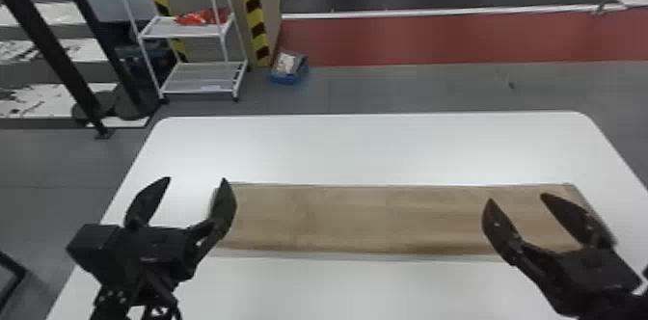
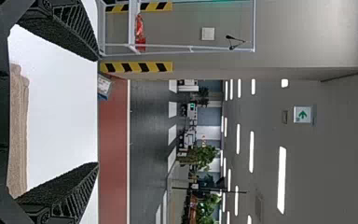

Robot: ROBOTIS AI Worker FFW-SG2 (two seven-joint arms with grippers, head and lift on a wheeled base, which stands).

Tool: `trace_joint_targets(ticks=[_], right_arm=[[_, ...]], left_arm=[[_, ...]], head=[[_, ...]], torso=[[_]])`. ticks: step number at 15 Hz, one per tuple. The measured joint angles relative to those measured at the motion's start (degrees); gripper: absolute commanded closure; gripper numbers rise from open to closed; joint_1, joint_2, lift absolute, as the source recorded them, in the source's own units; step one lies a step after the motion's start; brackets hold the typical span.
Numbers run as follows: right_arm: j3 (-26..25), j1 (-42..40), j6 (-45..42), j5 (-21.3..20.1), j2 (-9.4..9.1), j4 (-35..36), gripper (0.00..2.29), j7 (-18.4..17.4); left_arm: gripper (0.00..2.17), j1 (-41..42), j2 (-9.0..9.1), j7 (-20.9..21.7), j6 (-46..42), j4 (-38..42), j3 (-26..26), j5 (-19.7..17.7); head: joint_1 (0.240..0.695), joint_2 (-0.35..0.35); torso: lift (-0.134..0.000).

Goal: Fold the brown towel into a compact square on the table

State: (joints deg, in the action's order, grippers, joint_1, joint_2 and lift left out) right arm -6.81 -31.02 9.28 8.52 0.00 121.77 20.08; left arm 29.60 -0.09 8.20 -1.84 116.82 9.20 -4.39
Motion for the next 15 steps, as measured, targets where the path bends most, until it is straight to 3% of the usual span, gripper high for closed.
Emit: trace_joint_targets(ticks=[11,15], right_arm=[[0.21,2.02,0.0,0.09,0.0,-2.44,0.15,-0.23],[0.24,2.83,0.0,-1.04,0.0,-3.91,0.15,-0.51]], left_arm=[[0.08,-1.87,0.0,-0.08,0.72,-1.61,0.18,-0.03],[0.16,-5.16,0.0,0.07,2.85,-5.89,0.37,0.23]], head=[[0.695,0.098],[0.695,0.097]], torso=[[-0.057],[-0.057]])
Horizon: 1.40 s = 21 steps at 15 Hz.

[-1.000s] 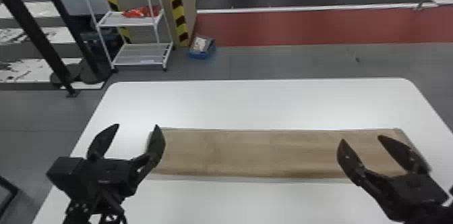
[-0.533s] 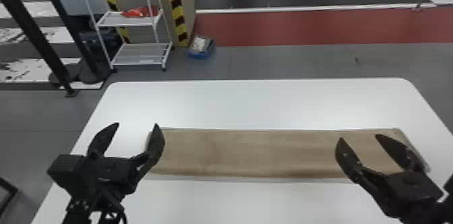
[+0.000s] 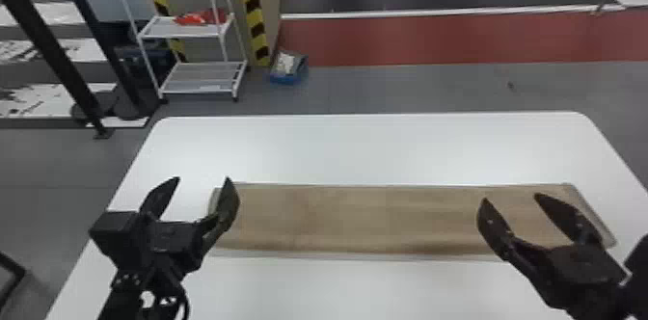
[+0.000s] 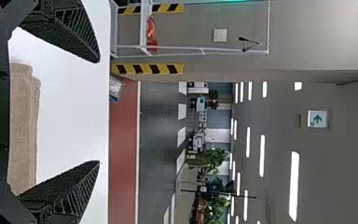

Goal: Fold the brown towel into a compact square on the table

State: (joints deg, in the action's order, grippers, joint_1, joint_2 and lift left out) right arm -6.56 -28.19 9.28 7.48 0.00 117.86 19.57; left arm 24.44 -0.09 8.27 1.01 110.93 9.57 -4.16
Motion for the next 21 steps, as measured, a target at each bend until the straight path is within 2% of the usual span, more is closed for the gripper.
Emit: trace_joint_targets(ticks=[5,11,15,21], right_arm=[[-0.11,1.71,-0.17,-4.43,0.0,-5.92,0.15,0.54],[-0.5,1.48,-0.01,-5.37,0.0,-7.47,0.15,1.79],[-0.64,1.72,0.33,-5.39,0.0,-7.56,0.15,2.13],[-0.32,2.83,0.71,-5.46,0.0,-8.6,0.15,2.59]], left_arm=[[0.15,-7.16,0.0,0.71,0.85,-11.05,0.38,2.08],[0.21,-17.15,0.0,3.2,2.33,-26.73,3.31,1.99],[0.28,-18.91,0.0,4.21,8.73,-28.37,5.59,1.85],[0.33,-18.75,0.0,4.79,9.96,-28.49,7.63,2.24]], head=[[0.695,0.096],[0.695,0.112],[0.695,0.13],[0.695,0.156]], torso=[[-0.057],[-0.057],[-0.057],[-0.057]])
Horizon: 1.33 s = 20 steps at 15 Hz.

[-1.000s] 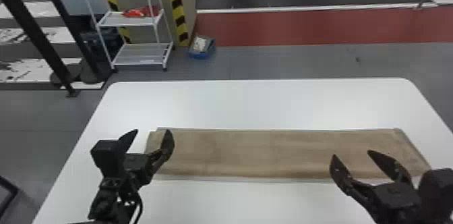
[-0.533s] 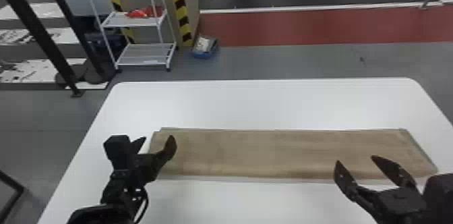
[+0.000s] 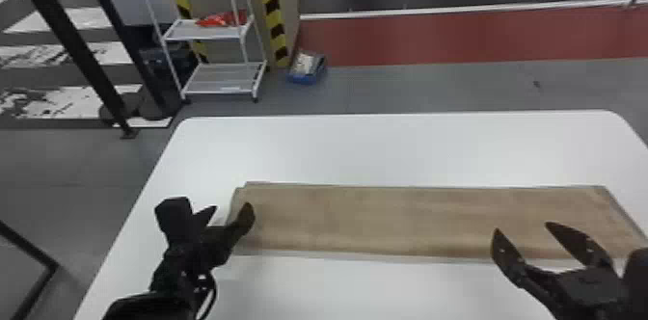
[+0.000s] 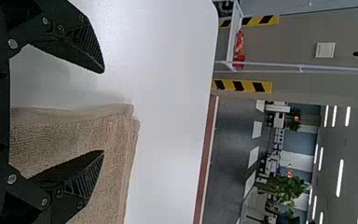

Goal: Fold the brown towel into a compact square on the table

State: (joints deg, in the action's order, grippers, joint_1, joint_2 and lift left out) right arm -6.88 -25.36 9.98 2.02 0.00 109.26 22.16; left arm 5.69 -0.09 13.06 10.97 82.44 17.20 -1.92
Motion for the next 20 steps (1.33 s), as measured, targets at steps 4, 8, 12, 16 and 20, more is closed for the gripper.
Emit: trace_joint_targets(ticks=[4,8,12,16,20], right_arm=[[0.0,-0.02,0.0,0.18,0.0,-0.06,0.15,0.52],[-0.23,-0.13,0.0,0.62,0.0,0.08,0.15,0.78],[-0.24,-0.13,0.0,0.87,0.0,0.16,0.15,0.78],[-0.68,-0.22,0.0,1.46,0.0,0.16,0.15,0.78],[-2.96,-0.69,-1.07,3.95,0.0,0.02,0.15,1.58]], left_arm=[[0.52,-0.5,0.0,-0.06,1.23,-0.37,-0.25,1.13],[0.72,-1.05,0.0,0.02,5.57,-0.34,-0.78,2.62],[1.86,-0.51,0.0,-0.25,7.19,1.28,-1.05,3.12],[1.86,2.28,0.0,-1.96,6.85,8.46,-2.58,2.3],[1.86,3.46,0.0,-5.66,14.54,18.27,-9.29,1.83]], head=[[0.695,0.156],[0.695,0.15],[0.695,0.149],[0.695,0.14],[0.695,0.072]], torso=[[-0.057],[-0.057],[-0.057],[-0.057],[-0.057]])
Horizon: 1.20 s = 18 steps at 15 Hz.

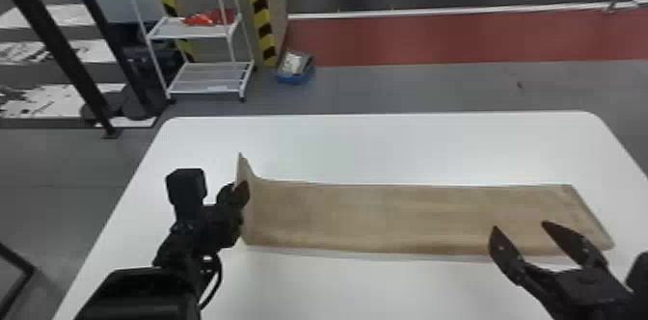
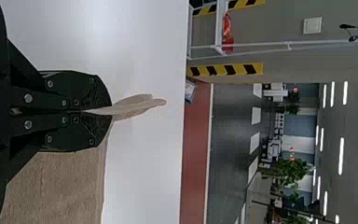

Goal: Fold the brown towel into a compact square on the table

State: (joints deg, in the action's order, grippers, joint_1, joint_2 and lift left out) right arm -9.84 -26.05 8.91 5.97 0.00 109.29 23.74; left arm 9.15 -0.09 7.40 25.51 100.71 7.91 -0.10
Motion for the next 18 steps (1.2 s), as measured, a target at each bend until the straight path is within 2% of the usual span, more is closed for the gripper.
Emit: trace_joint_targets(ticks=[1,2,4,6,7,8,9,11,14,16,18], right_arm=[[-0.95,-0.03,-0.25,1.08,0.0,-0.18,0.15,0.24],[-2.14,-0.03,-0.39,2.48,0.0,-0.42,0.15,0.5],[-4.4,-0.05,-0.95,5.45,0.0,-0.63,0.15,0.94],[-6.57,-0.63,-2.7,9.23,0.29,-0.5,0.15,1.23],[-7.27,-0.84,-3.0,10.59,0.73,-0.44,0.15,1.23],[-7.91,-0.96,-3.23,12.14,1.28,-0.46,0.15,1.23],[-8.34,-0.99,-3.4,13.82,1.81,-0.58,0.15,1.3],[-8.7,-1.01,-3.46,15.68,2.52,-0.75,0.15,1.31],[-8.59,0.14,-2.97,15.86,3.18,-2.2,0.11,1.12],[-7.35,1.82,-1.86,14.71,3.04,-3.58,0.14,0.9],[-4.54,4.18,-0.64,12.28,2.45,-5.23,0.16,-0.06]], left_arm=[[1.86,-0.26,0.0,-1.55,3.49,1.81,-2.34,0.0],[1.86,-0.88,0.0,-3.79,7.59,3.39,-5.64,-0.02],[1.86,-3.58,0.0,-8.25,11.45,3.21,-13.38,-0.05],[1.86,-8.8,0.0,-12.71,11.8,-3.32,-22.6,0.22],[1.86,-10.86,0.0,-13.81,11.37,-6.62,-26.24,0.29],[1.77,-12.67,0.0,-14.48,10.8,-9.94,-29.8,0.42],[1.41,-13.84,0.0,-14.89,10.25,-12.44,-32.43,0.53],[0.0,-15.31,0.0,-16.63,7.46,-16.24,-35.7,0.67],[0.03,-15.05,0.0,-17.32,4.66,-16.68,-36.85,0.18],[0.03,-11.67,0.0,-16.47,4.62,-11.74,-34.49,0.04],[0.03,-6.26,0.01,-14.62,4.67,-4.32,-29.99,0.17]], head=[[0.695,0.048],[0.695,-0.013],[0.695,-0.091],[0.695,-0.171],[0.695,-0.246],[0.695,-0.28],[0.695,-0.306],[0.695,-0.335],[0.695,-0.35],[0.695,-0.34],[0.695,-0.305]], torso=[[-0.057],[-0.057],[-0.057],[-0.057],[-0.057],[-0.057],[-0.057],[-0.057],[-0.057],[-0.057],[-0.057]])
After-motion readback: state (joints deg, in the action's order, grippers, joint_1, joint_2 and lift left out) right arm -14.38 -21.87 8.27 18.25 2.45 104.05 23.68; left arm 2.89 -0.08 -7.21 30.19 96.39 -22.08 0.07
